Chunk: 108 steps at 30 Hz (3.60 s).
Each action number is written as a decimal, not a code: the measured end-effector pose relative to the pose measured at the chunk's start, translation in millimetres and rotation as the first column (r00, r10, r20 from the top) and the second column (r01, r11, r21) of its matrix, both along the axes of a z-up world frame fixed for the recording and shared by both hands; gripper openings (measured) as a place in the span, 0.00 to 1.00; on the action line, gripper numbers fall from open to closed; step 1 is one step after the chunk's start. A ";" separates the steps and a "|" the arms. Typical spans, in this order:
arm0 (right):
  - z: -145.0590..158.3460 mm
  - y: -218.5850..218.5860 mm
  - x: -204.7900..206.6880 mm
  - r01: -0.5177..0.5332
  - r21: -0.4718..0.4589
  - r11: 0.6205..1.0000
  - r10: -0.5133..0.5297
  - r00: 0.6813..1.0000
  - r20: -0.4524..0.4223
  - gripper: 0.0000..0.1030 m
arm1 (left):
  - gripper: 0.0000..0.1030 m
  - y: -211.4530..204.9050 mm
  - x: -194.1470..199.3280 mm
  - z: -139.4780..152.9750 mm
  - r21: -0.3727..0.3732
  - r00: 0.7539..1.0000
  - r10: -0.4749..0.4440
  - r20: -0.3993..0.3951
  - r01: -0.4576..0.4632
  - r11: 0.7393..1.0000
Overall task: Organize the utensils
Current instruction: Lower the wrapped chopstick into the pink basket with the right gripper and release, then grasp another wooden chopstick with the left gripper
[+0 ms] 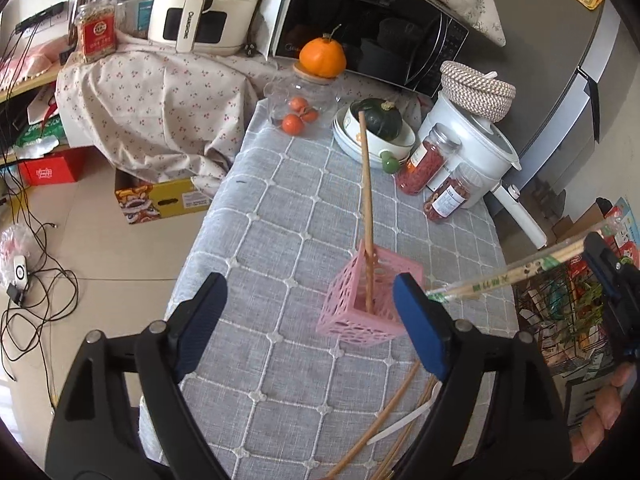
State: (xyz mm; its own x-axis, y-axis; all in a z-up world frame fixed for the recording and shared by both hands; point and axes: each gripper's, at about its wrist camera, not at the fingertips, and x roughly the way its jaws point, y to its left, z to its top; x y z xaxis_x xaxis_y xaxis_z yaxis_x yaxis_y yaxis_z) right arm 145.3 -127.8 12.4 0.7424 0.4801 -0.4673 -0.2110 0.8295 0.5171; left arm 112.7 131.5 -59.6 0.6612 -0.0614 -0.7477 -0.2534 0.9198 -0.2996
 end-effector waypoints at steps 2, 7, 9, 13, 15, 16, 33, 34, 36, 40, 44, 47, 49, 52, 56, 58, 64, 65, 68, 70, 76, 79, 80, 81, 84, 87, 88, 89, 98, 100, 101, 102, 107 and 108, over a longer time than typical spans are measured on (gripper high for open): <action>-6.4 7.5 5.5 0.006 -0.013 1.000 -0.006 1.000 0.003 0.05 | 0.82 1.5 -1.1 -6.8 0.012 1.000 0.005 -0.009 -0.005 1.000; -25.3 27.7 20.0 0.010 -0.053 0.999 -0.009 1.000 0.014 0.05 | 0.82 5.9 -2.3 -17.6 0.038 0.999 -0.007 -0.047 0.009 0.999; -33.9 33.9 26.2 0.014 -0.059 0.998 -0.013 1.000 0.012 0.05 | 0.82 7.0 -4.6 -18.3 0.059 0.999 -0.010 -0.043 0.013 0.998; -54.1 49.7 36.7 -0.003 -0.081 0.997 0.001 1.000 -0.030 0.05 | 0.82 8.8 -6.6 -20.0 0.080 0.999 -0.013 -0.044 0.016 0.997; -64.2 58.9 41.5 -0.018 -0.105 0.994 0.012 0.999 -0.051 0.05 | 0.82 7.9 -6.4 -21.0 0.079 0.999 -0.018 -0.047 0.022 0.997; -67.9 62.2 43.0 -0.021 -0.116 0.993 0.014 0.998 -0.058 0.06 | 0.82 7.3 -6.2 -21.3 0.081 0.999 -0.022 -0.048 0.025 0.996; -41.0 28.5 29.1 -0.022 -0.070 0.997 0.021 1.000 -0.021 0.63 | 0.83 -38.8 -5.1 -27.1 0.067 0.981 -0.179 -0.077 0.184 0.981; -36.5 22.4 25.1 -0.022 -0.082 0.996 0.020 1.000 -0.018 0.64 | 0.83 -43.8 -5.5 -28.3 0.062 0.977 -0.197 -0.085 0.203 0.977; -30.5 12.5 18.3 -0.018 -0.112 0.994 0.016 1.000 -0.020 0.70 | 0.83 -55.1 -6.9 -32.2 0.049 0.965 -0.240 -0.104 0.246 0.968; -30.1 -14.8 3.5 -0.004 -0.203 0.979 -0.007 0.999 -0.054 0.74 | 0.83 -75.9 -8.4 -41.6 0.036 0.934 -0.325 -0.149 0.333 0.942; -40.8 -45.7 -9.3 0.011 -0.269 0.963 -0.043 0.993 -0.114 0.75 | 0.83 -99.3 -7.1 -51.1 0.027 0.896 -0.397 -0.201 0.410 0.912; -51.8 -71.0 -15.7 0.034 -0.293 0.955 -0.089 0.981 -0.174 0.75 | 0.83 -115.6 -4.6 -57.6 0.041 0.875 -0.428 -0.226 0.447 0.893; -60.8 -88.2 -19.1 0.050 -0.305 0.951 -0.120 0.969 -0.218 0.75 | 0.82 -125.5 -1.9 -64.0 0.043 0.860 -0.449 -0.243 0.472 0.881; -73.9 -108.4 -22.3 0.063 -0.333 0.941 -0.163 0.946 -0.281 0.75 | 0.56 -137.5 3.0 -73.6 0.013 0.836 -0.487 -0.254 0.506 0.862; -90.9 -131.7 -26.3 0.066 -0.343 0.937 -0.192 0.917 -0.349 0.75 | 0.37 -159.1 13.9 -92.6 0.010 0.802 -0.523 -0.288 0.549 0.836; -97.7 -138.9 -26.9 0.058 -0.330 0.942 -0.189 0.906 -0.379 0.75 | 0.35 -170.8 17.3 -99.4 0.042 0.789 -0.532 -0.306 0.570 0.821; -110.5 -154.7 -33.6 0.049 -0.294 0.954 -0.180 0.881 -0.438 0.75 | 0.34 -188.5 30.4 -111.9 0.140 0.794 -0.497 -0.349 0.569 0.810; -111.0 -155.3 -34.0 0.046 -0.299 0.953 -0.180 0.880 -0.439 0.75 | 0.34 -188.6 32.8 -114.7 0.143 0.796 -0.488 -0.358 0.564 0.814; -113.0 -157.7 -36.7 0.040 -0.313 0.949 -0.182 0.879 -0.441 0.75 | 0.33 -188.4 37.6 -116.8 0.152 0.802 -0.480 -0.357 0.557 0.817; -114.1 -160.9 -38.4 0.042 -0.314 0.949 -0.187 0.875 -0.447 0.75 | 0.32 -188.6 39.6 -116.8 0.149 0.803 -0.480 -0.353 0.554 0.819; -115.4 -166.1 -38.9 0.055 -0.298 0.953 -0.194 0.866 -0.461 0.75 | 0.32 -189.1 42.3 -118.1 0.145 0.799 -0.488 -0.351 0.562 0.815; -116.8 -166.1 -38.6 0.056 -0.284 0.957 -0.190 0.862 -0.471 0.75 | 0.30 -188.4 48.9 -118.5 0.111 0.802 -0.488 -0.344 0.550 0.828; -117.0 -165.6 -38.9 0.055 -0.280 0.959 -0.188 0.861 -0.474 0.75 | 0.29 -186.6 49.8 -118.5 0.103 0.804 -0.486 -0.342 0.546 0.831; -117.2 -165.4 -39.0 0.054 -0.277 0.959 -0.186 0.860 -0.476 0.75 | 0.27 -184.3 50.5 -118.6 0.094 0.806 -0.484 -0.340 0.542 0.835; -117.4 -163.5 -39.0 0.048 -0.278 0.959 -0.182 0.859 -0.479 0.75 | 0.22 -179.6 53.2 -118.1 0.073 0.811 -0.478 -0.338 0.529 0.845; -118.8 -160.2 -37.6 0.036 -0.288 0.957 -0.177 0.858 -0.482 0.75 | 0.17 -178.9 54.9 -118.7 0.064 0.813 -0.476 -0.335 0.523 0.850; -119.8 -159.4 -37.3 0.033 -0.291 0.956 -0.177 0.856 -0.486 0.75 | 0.15 -179.0 54.1 -118.1 0.063 0.815 -0.474 -0.334 0.521 0.851; -121.1 -158.4 -36.9 0.028 -0.290 0.957 -0.174 0.854 -0.491 0.75 | 0.14 -177.6 54.0 -118.6 0.062 0.816 -0.472 -0.334 0.519 0.853; -126.3 -148.1 -31.8 0.001 -0.294 0.956 -0.156 0.848 -0.506 0.75 | 0.07 -180.0 46.6 -107.1 0.076 0.812 -0.490 -0.317 0.537 0.840; -129.7 -143.3 -30.8 -0.016 -0.302 0.953 -0.149 0.845 -0.514 0.75 | 0.07 -181.3 41.3 -95.2 0.090 0.815 -0.503 -0.288 0.546 0.833; -131.6 -140.8 -29.7 -0.025 -0.307 0.951 -0.145 0.842 -0.519 0.75 | 0.07 -180.8 37.7 -88.0 0.096 0.817 -0.509 -0.270 0.549 0.830; -133.5 -137.6 -28.8 -0.034 -0.312 0.950 -0.141 0.840 -0.523 0.75 | 0.07 -179.6 34.5 -81.7 0.101 0.820 -0.513 -0.253 0.550 0.829; -140.0 -124.1 -28.0 -0.071 -0.331 0.941 -0.125 0.835 -0.535 0.75 | 0.07 -170.9 17.5 -52.0 0.125 0.827 -0.532 -0.180 0.556 0.822; -141.2 -121.2 -27.7 -0.077 -0.333 0.940 -0.122 0.835 -0.537 0.75 | 0.07 -168.9 13.2 -46.1 0.126 0.826 -0.539 -0.165 0.560 0.819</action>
State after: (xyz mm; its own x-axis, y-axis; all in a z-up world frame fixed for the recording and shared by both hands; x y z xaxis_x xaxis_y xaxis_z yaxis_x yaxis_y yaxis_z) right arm 117.5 -249.0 -128.7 0.3277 0.2116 -0.9208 0.0416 0.9704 0.2378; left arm 125.9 -37.4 -105.6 0.4611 -0.2598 -0.8484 0.2855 0.9488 -0.1354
